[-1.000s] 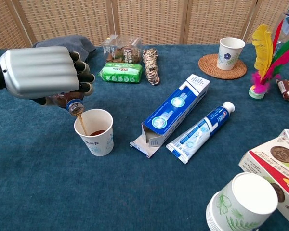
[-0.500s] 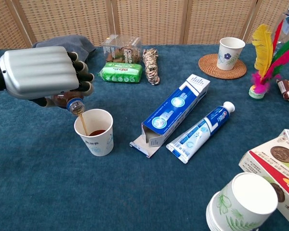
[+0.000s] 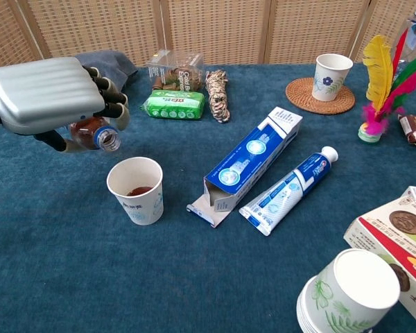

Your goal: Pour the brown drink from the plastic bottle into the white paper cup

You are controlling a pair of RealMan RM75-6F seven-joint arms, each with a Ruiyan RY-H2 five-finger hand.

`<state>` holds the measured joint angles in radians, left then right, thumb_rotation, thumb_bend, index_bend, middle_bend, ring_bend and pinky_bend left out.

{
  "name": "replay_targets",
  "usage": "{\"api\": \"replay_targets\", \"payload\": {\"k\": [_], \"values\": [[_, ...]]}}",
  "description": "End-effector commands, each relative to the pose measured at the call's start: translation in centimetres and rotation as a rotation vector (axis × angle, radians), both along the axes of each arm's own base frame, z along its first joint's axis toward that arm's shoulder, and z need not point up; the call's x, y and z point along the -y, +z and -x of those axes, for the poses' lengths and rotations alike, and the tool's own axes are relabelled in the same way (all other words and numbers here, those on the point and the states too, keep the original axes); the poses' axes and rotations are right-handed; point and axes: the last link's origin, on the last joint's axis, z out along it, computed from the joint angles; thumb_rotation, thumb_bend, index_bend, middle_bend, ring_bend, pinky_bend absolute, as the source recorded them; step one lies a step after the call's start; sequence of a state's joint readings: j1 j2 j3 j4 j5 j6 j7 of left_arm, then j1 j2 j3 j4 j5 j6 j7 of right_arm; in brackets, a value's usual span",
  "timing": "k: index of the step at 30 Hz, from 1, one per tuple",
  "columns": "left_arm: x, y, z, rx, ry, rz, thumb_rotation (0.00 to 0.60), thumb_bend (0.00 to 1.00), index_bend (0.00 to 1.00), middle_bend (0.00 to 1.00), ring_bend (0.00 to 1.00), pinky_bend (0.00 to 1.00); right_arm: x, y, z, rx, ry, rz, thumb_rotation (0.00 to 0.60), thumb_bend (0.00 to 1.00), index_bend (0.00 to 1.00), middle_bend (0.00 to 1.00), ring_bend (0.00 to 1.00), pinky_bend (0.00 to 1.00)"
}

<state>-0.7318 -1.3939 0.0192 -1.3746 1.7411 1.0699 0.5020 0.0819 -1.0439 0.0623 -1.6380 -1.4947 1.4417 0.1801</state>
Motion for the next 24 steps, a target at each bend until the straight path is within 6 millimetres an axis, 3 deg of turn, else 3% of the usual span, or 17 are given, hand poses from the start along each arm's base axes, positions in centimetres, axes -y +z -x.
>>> {"api": "replay_targets", "payload": {"k": [1, 8, 15, 24], "values": [[0.1, 0.1, 0.4, 0.098, 0.069, 0.017, 0.6, 0.41, 0.42, 0.36, 0.32, 0.43, 0.0, 0.0, 0.0, -0.002, 0.0, -0.001, 0.6, 0.0, 0.0, 0.0, 0.0, 0.0], [-0.2, 1.4, 2.0, 0.327, 0.191, -0.029, 0.6, 0.41, 0.41, 0.35, 0.32, 0.43, 0.0, -0.2, -0.1, -0.006, -0.001, -0.008, 0.6, 0.0, 0.0, 0.0, 0.0, 0.0], [0.2, 2.6, 5.2, 0.632, 0.403, -0.033, 0.6, 0.4, 0.41, 0.36, 0.32, 0.43, 0.0, -0.6, -0.2, -0.015, 0.001, -0.021, 0.6, 0.0, 0.0, 0.0, 0.0, 0.0], [1.0, 2.2, 9.2, 1.08, 0.686, 0.006, 0.6, 0.4, 0.41, 0.36, 0.32, 0.43, -0.1, -1.3, -0.4, -0.031, 0.002, -0.042, 0.6, 0.0, 0.0, 0.0, 0.0, 0.0]]}}
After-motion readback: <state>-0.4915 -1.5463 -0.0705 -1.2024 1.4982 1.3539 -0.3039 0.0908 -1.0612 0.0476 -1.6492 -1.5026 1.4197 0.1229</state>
